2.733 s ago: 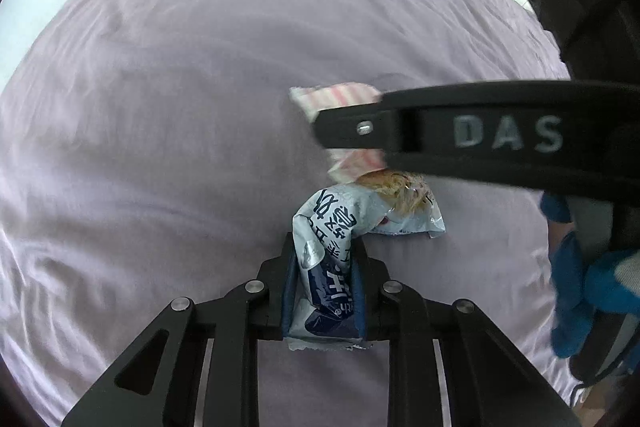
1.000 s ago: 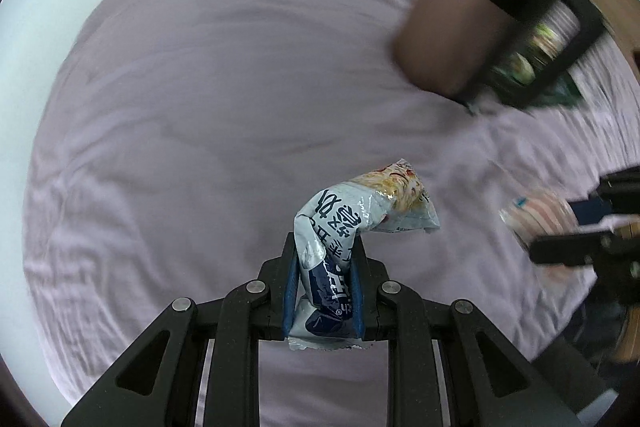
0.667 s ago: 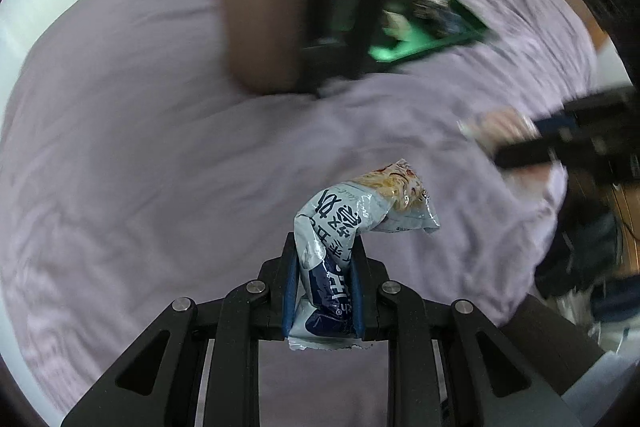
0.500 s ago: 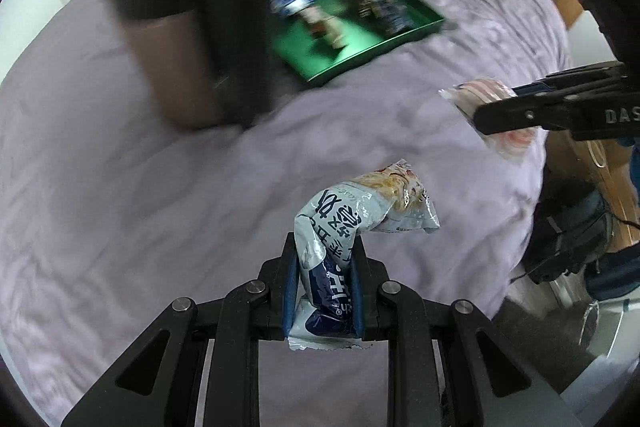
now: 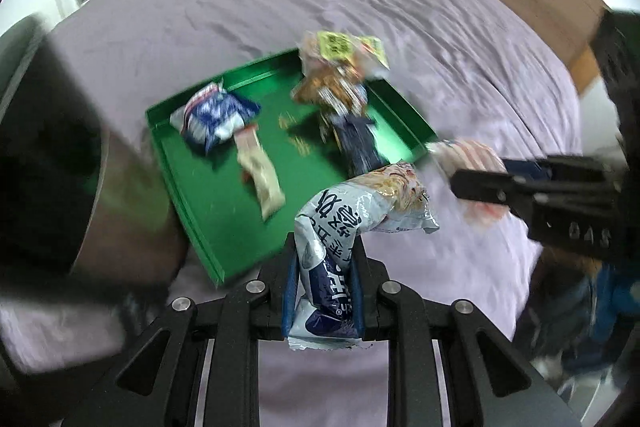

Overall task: Organize snacks
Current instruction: 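Carry the blue-white bag and pink-striped pack over the green tray with both tools, then open both tools to drop the bag and pack into the tray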

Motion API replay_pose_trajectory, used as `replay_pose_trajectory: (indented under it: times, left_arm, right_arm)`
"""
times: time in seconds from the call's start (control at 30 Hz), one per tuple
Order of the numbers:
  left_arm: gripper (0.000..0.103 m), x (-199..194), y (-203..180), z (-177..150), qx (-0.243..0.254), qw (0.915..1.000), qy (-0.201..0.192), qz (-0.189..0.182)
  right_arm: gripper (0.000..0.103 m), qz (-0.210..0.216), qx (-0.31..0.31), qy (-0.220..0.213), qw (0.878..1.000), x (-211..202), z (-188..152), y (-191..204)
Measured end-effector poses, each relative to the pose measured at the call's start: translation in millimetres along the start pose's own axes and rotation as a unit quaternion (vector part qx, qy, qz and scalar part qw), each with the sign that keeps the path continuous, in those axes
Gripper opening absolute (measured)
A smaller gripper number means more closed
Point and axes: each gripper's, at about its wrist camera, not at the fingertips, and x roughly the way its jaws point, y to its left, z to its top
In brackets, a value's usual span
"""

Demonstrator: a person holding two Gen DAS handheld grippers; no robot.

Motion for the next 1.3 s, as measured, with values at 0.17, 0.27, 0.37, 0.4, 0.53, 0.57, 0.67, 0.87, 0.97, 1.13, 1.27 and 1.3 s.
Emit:
replay_pose_trajectory:
  times: [0.17, 0.27, 0.37, 0.4, 0.53, 0.57, 0.67, 0.87, 0.97, 1.13, 1.27, 1.3]
  left_arm:
    - [0.018, 45.5, 5.0, 35.1, -0.035, 0.9988, -0.005, 0.034]
    - [0.019, 69.0, 5.4, 47.6, -0.046, 0.9974, -0.012, 0.055]
    - [0.019, 89.3, 5.0, 55.6, -0.062, 0.9957, -0.015, 0.067]
    - [0.019, 95.4, 5.5, 56.7, -0.070, 0.9949, -0.017, 0.071]
    - [0.019, 106.9, 2.8, 56.2, -0.076, 0.9932, -0.024, 0.085]
    - [0.019, 108.9, 2.9, 55.0, -0.077, 0.9930, -0.024, 0.086]
    - [0.019, 118.7, 5.8, 50.5, -0.087, 0.9922, -0.017, 0.088]
    - [0.019, 126.3, 13.6, 42.0, -0.109, 0.9902, -0.013, 0.087]
    - [0.019, 128.6, 15.4, 40.6, -0.116, 0.9892, -0.014, 0.089]
    - [0.021, 130.5, 19.6, 35.3, -0.122, 0.9876, -0.012, 0.097]
    - [0.021, 130.8, 19.1, 33.8, -0.122, 0.9872, -0.014, 0.102]
    - [0.021, 130.8, 19.0, 33.9, -0.122, 0.9871, -0.015, 0.103]
  right_arm:
    - [0.000, -0.029, -0.011, -0.014, 0.999, 34.7, 34.2, -28.1]
    - [0.000, -0.041, -0.016, -0.020, 0.999, 56.9, 47.8, -42.3]
    - [0.000, -0.050, -0.017, -0.019, 0.998, 76.3, 52.5, -52.9]
    - [0.000, -0.052, -0.019, -0.019, 0.998, 81.1, 52.8, -54.7]
    - [0.000, -0.056, -0.035, -0.019, 0.998, 98.3, 50.2, -54.7]
    - [0.000, -0.055, -0.041, -0.019, 0.997, 101.2, 48.9, -53.0]
    - [0.000, -0.055, -0.058, -0.017, 0.997, 109.2, 44.8, -45.8]
    - [0.000, -0.048, -0.054, -0.019, 0.997, 122.3, 40.0, -46.6]
    - [0.000, -0.046, -0.050, -0.029, 0.997, 124.6, 39.0, -48.1]
    - [0.000, -0.043, -0.051, -0.036, 0.997, 127.6, 39.2, -47.9]
    - [0.000, -0.040, -0.053, -0.042, 0.997, 128.8, 38.8, -45.9]
    - [0.001, -0.040, -0.053, -0.043, 0.997, 129.1, 38.9, -45.9]
